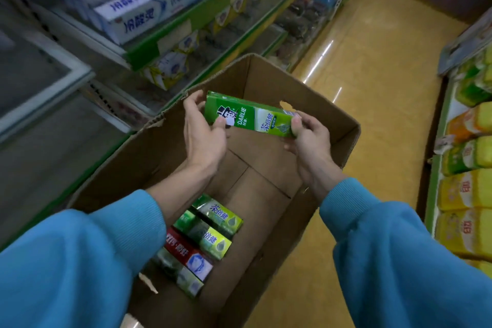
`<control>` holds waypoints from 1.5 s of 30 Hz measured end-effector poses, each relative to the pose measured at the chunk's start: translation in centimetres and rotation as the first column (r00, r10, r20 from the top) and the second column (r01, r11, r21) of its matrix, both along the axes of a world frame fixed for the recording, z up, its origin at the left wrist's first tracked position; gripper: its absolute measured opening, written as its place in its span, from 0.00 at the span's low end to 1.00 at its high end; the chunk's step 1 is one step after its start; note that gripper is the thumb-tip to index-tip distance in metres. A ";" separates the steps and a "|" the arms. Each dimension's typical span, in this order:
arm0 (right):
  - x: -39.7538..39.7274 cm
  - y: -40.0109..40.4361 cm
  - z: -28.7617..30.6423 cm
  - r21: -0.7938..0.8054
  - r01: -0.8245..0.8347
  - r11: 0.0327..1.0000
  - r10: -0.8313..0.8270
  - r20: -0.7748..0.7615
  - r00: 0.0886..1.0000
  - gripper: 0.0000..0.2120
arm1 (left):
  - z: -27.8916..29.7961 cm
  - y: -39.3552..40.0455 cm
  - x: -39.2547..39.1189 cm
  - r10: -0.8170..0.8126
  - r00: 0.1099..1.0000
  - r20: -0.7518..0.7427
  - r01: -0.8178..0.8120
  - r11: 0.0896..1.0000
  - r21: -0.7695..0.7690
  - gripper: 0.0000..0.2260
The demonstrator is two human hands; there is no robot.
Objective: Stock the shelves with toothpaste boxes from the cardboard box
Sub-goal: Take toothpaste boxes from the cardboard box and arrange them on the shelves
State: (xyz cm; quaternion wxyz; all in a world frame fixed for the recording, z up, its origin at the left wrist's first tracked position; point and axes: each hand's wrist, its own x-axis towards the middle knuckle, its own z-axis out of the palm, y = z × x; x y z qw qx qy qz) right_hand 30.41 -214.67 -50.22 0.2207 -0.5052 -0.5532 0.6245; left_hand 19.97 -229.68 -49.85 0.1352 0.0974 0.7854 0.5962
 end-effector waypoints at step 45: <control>-5.1 -21.6 6.2 0.063 -0.741 0.668 0.735 -0.210 0.645 0.23 | 4.1 -30.2 6.3 0.384 0.921 0.072 -0.390 0.911 0.132 0.29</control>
